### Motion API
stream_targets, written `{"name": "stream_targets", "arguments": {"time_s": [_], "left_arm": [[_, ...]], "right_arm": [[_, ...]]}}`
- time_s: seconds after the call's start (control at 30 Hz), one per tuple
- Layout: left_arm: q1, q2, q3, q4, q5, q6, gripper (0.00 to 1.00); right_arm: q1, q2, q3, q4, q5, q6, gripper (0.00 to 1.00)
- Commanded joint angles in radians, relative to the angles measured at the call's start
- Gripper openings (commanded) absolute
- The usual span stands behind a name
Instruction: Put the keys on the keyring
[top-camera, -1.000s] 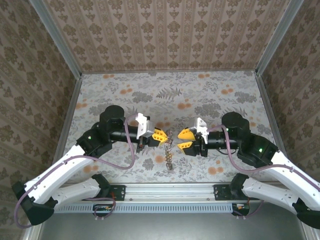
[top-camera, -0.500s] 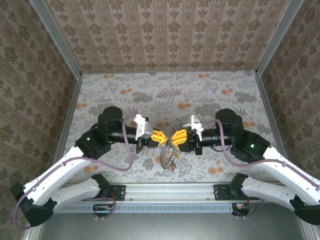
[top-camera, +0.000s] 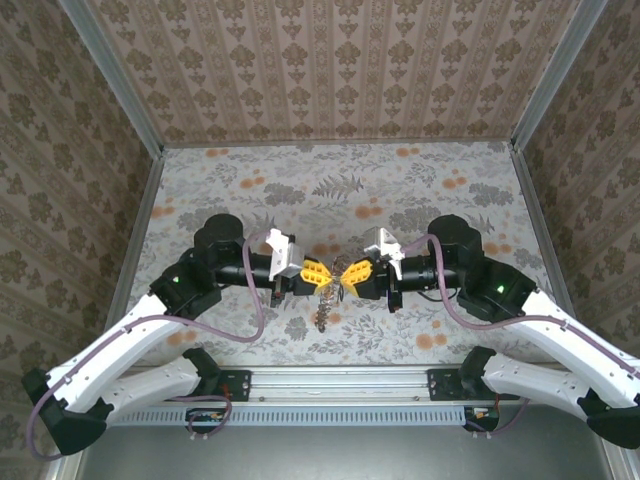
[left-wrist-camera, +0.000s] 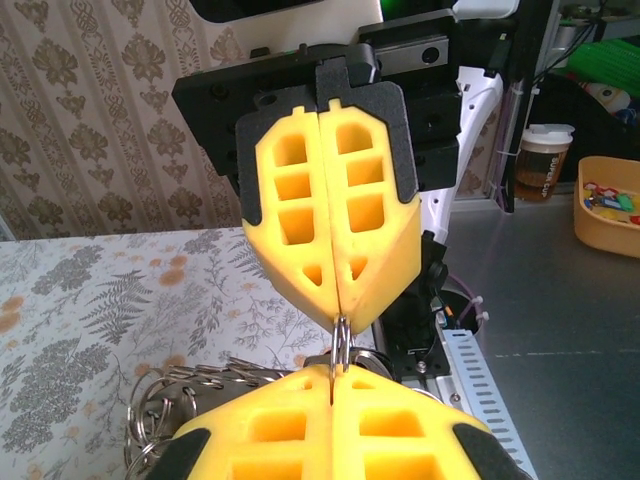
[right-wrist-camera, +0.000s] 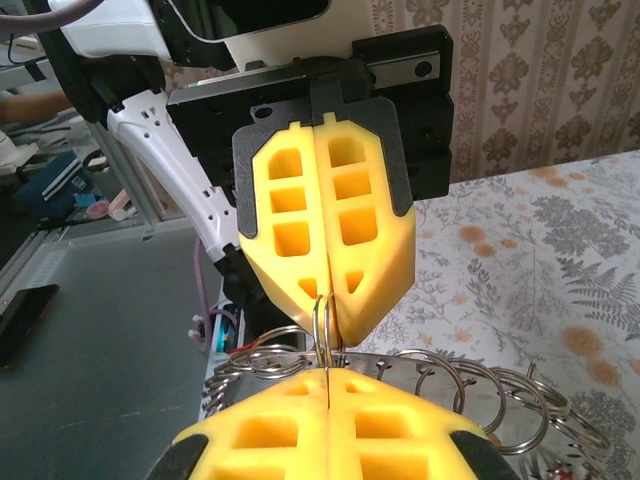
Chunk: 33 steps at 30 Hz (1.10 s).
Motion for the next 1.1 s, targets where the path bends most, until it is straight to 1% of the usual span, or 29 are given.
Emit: {"name": "stream_targets", "arguments": {"time_s": [0.0,0.1,0.57,1.0,1.07], "left_arm": [[-0.002,-0.018,0.003,0.160,0.063,-0.045,0.00],[-0.007,-0.019,-0.001,0.185,0.069,-0.055,0.00],[-0.001,-0.051,-0.004,0.190,0.055,-0.055,0.00],[-0.002,-0.039,-0.008,0.224,0.063,-0.077,0.00],[-0.001,-0.039,-0.010,0.230,0.064,-0.081,0.00]], "right_arm": [[-0.001,0.036,-0.002,0.028,-0.046,0.019,0.04],[-0.001,0.052,0.001,0.039,-0.066,0.022,0.05],[-0.037,0.023,-0.041,0.068,-0.023,0.057,0.05],[-0.046,0.038,-0.042,0.116,-0.057,0.072,0.06],[-0.048,0.041,-0.039,0.118,-0.052,0.073,0.08]]}}
